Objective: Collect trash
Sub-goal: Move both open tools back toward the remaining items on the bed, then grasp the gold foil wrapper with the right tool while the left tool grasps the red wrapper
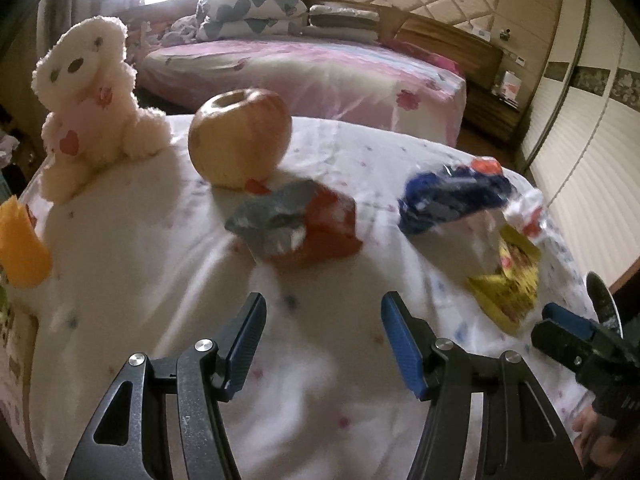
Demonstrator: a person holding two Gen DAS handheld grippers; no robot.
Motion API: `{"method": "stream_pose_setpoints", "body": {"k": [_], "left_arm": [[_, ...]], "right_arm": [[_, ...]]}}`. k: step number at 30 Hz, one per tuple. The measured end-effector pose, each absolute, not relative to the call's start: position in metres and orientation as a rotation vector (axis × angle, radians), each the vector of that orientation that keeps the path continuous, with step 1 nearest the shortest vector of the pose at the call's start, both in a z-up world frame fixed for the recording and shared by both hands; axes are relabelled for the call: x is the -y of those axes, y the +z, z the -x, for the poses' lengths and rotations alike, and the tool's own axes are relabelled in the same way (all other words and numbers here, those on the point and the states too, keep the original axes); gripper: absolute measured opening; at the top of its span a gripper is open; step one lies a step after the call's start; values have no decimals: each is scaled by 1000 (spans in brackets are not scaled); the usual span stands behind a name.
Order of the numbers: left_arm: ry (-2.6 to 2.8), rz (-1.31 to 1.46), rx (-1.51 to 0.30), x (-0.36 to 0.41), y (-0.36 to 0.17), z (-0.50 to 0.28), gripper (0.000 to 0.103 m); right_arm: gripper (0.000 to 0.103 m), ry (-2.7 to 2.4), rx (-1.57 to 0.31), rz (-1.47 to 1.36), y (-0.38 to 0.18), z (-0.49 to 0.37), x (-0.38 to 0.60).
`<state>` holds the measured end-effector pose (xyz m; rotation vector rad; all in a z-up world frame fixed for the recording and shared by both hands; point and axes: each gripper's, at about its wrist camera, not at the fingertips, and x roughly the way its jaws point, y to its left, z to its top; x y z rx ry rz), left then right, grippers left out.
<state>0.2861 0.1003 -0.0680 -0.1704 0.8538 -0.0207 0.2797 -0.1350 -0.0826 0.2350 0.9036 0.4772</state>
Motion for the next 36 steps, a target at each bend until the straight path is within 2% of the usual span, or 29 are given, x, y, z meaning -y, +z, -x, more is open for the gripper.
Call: {"method": "stream_pose_setpoints", "body": {"k": [8,10,11,12,14,15,17,23,25,26,27,28,29,30,36], "left_arm": [[-11,167,-848,-107,-75,-318,57],[-27,169,-864,-106,-81,-326,39],[-42,177,-879,-106,-85,-329,21],[-61,188,-897,-105,-89,-333,12],[-87,184,-920,-102,-96,-337,4],[-91,173,-922,-101,-97,-339,2],[-106,154,-919,-97,-96,-338,0],[-121,171,-901,-104,-90,-324,0],[-103,196,-894,-111,-89,-319,4],[-94,205,-892,-112,-89,-317,10],[-83,216,-892,-115,-88,-317,23],[-67,230,-885,-118,-87,-317,30],[-54,242,-877,-120,-84,-317,44],[-51,246,-867,-120,-81,-315,50],[-72,176,-811,-101,-66,-323,50]], "right_arm": [[79,463,-931,-222,-92,-301,119],[78,457,-941,-209,-95,-303,115],[74,455,-945,-202,-96,-304,114],[68,449,-944,-194,-96,-305,114],[35,434,-948,-186,-97,-306,114],[29,426,-954,-190,-98,-306,115],[25,425,-951,-208,-97,-305,119],[21,422,-921,-230,-91,-287,126],[21,427,-921,-229,-90,-279,129],[21,429,-922,-228,-89,-275,129],[21,431,-923,-229,-88,-270,132],[21,432,-923,-231,-88,-268,133],[21,431,-924,-233,-87,-264,136],[21,430,-925,-234,-86,-263,136],[21,423,-910,-267,-81,-255,142]]}}
